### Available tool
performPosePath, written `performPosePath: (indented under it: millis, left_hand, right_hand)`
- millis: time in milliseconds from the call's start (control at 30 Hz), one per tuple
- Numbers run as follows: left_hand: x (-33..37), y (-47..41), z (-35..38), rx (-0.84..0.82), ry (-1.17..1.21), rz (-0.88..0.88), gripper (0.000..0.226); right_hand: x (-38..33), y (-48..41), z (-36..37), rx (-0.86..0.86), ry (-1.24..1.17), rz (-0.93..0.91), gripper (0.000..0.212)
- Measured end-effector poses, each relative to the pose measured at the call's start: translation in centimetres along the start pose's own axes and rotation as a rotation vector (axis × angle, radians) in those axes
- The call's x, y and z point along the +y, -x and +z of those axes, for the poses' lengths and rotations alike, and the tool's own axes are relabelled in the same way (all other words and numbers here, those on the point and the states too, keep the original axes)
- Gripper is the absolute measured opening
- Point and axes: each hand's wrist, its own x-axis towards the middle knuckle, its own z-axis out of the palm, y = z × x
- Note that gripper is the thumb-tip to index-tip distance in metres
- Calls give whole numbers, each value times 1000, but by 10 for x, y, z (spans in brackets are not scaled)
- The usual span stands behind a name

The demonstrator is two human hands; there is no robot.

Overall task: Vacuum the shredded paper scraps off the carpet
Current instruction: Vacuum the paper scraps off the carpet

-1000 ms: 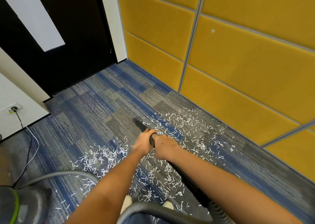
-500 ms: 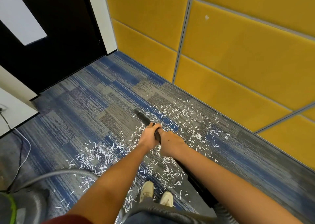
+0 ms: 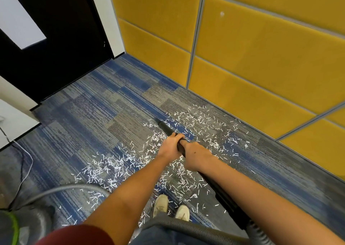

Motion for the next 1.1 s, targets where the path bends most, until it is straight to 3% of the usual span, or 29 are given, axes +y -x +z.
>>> performPosePath:
  millis: [500,1100]
  left_hand:
    - [-12,41,-6,57,-56,-94,42]
    - [22,31,15,-17,-12,16,36]
  right_hand:
    - [-16,19,15,-39,49,-110,62]
    - [12,34,18,-7,16,35,57]
